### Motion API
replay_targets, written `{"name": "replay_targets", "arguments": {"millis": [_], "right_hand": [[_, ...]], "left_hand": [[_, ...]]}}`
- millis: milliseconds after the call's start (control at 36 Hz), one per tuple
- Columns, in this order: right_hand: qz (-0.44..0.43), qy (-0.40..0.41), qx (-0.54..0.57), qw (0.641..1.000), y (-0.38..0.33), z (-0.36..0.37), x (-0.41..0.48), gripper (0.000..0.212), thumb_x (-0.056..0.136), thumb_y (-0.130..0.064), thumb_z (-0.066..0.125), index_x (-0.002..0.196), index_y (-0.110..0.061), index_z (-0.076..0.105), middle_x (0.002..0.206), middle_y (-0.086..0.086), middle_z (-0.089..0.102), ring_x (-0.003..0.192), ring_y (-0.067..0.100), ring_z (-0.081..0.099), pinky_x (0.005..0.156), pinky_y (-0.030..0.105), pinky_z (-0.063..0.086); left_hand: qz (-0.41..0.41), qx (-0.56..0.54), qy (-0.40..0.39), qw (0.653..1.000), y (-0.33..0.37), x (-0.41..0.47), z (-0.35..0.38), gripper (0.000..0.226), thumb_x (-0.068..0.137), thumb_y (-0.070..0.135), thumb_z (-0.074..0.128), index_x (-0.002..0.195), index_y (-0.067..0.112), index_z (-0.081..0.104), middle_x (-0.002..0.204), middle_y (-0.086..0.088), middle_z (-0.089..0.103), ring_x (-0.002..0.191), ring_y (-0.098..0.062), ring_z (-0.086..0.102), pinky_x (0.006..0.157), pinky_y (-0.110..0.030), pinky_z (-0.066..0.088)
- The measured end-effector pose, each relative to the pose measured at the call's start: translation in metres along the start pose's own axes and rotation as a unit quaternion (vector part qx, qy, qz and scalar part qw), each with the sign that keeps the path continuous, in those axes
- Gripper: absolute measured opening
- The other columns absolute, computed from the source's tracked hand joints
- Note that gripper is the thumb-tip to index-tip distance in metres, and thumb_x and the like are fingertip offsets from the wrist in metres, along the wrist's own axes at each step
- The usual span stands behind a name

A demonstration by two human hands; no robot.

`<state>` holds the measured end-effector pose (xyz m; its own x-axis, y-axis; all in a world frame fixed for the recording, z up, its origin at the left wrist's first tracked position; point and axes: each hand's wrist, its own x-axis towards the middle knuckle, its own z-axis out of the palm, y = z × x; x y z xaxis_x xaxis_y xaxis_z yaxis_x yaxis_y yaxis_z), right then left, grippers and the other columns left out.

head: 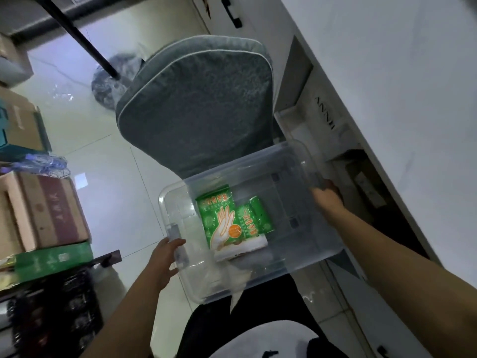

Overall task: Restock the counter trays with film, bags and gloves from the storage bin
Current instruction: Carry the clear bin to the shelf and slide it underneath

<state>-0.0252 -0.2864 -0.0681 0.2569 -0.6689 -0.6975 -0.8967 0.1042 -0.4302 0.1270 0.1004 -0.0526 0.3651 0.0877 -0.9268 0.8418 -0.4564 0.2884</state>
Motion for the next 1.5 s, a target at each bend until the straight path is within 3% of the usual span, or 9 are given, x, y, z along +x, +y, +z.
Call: {"name": "replay_targets", "arguments": {"millis": [111,306,500,722,861,1111,1222,1361,1500], "right_hand": [[0.055,-0.007,0.095,0.994,0.018,0.001,-0.022,0.062,0.091,-0.052,0.052,0.135,-0.007,0.054,0.136,0.018,0.056,0.111,0.034,0.056,0.084,0.033,0.040],[0.082,0.059,0.173,0.980,0.050,0.010,-0.093,0.108,0.060,-0.089,0.045,0.133,-0.011,0.059,0.130,0.016,0.062,0.113,0.037,0.060,0.100,0.049,0.049],[0.089,0.178,0.205,0.958,0.088,0.039,-0.210,0.099,0.066,-0.089,0.034,0.132,-0.020,0.060,0.135,0.012,0.060,0.120,0.036,0.057,0.104,0.053,0.044],[0.184,0.255,0.367,0.876,0.173,0.072,-0.352,0.121,0.055,-0.102,0.019,0.116,-0.010,0.069,0.115,0.017,0.068,0.102,0.036,0.065,0.097,0.054,0.050],[0.217,0.277,0.439,0.827,0.229,0.081,-0.421,0.096,0.076,-0.091,0.017,0.100,-0.013,0.067,0.103,0.018,0.068,0.096,0.037,0.064,0.095,0.056,0.049],[0.305,0.339,0.533,0.713,0.347,0.138,-0.551,0.086,0.082,-0.085,0.020,0.107,-0.015,0.064,0.105,0.012,0.067,0.092,0.029,0.062,0.085,0.043,0.048],[0.317,0.365,0.592,0.644,0.395,0.160,-0.602,0.084,0.086,-0.081,0.024,0.122,-0.015,0.062,0.117,0.013,0.066,0.100,0.031,0.062,0.098,0.050,0.048],[0.325,0.408,0.635,0.570,0.444,0.182,-0.650,0.082,0.086,-0.080,0.028,0.131,-0.019,0.059,0.126,0.010,0.063,0.099,0.027,0.061,0.086,0.039,0.045],[0.352,0.427,0.663,0.504,0.490,0.209,-0.691,0.076,0.088,-0.077,0.030,0.121,-0.018,0.063,0.119,0.011,0.065,0.093,0.026,0.064,0.084,0.042,0.051]], "left_hand": [[0.004,0.022,-0.008,1.000,-0.005,0.004,-0.013,0.047,0.087,0.019,0.064,0.133,0.017,0.054,0.122,-0.010,0.058,0.112,-0.031,0.055,0.090,-0.046,0.045],[0.047,0.080,-0.023,0.995,-0.014,0.017,-0.044,0.053,0.087,0.019,0.065,0.137,0.021,0.049,0.132,-0.014,0.056,0.117,-0.035,0.055,0.085,-0.048,0.049],[0.084,0.132,-0.091,0.983,-0.038,0.019,-0.088,0.043,0.087,0.024,0.060,0.129,0.022,0.052,0.129,-0.010,0.055,0.113,-0.030,0.057,0.082,-0.046,0.050],[0.149,0.260,-0.143,0.943,-0.034,0.003,-0.085,0.039,0.086,0.031,0.062,0.124,0.020,0.057,0.120,-0.012,0.063,0.109,-0.032,0.063,0.091,-0.057,0.050],[0.175,0.355,-0.175,0.902,-0.041,-0.017,-0.046,0.037,0.085,0.035,0.060,0.116,0.016,0.061,0.119,-0.013,0.063,0.108,-0.035,0.062,0.094,-0.058,0.049],[0.246,0.531,-0.204,0.785,-0.112,-0.091,0.052,0.029,0.087,0.034,0.064,0.094,0.005,0.062,0.084,-0.015,0.059,0.070,-0.030,0.055,0.066,-0.039,0.046],[0.295,0.600,-0.227,0.709,-0.164,-0.141,0.104,0.017,0.089,0.029,0.061,0.084,0.012,0.060,0.082,-0.011,0.058,0.071,-0.027,0.055,0.069,-0.039,0.049],[0.354,0.664,-0.254,0.608,-0.233,-0.194,0.175,0.015,0.088,0.029,0.062,0.088,0.014,0.060,0.090,-0.013,0.063,0.079,-0.033,0.062,0.065,-0.039,0.053],[0.359,0.696,-0.290,0.551,-0.315,-0.238,0.233,0.034,0.084,0.028,0.063,0.110,0.006,0.060,0.109,-0.022,0.064,0.098,-0.043,0.063,0.089,-0.061,0.052]]}}
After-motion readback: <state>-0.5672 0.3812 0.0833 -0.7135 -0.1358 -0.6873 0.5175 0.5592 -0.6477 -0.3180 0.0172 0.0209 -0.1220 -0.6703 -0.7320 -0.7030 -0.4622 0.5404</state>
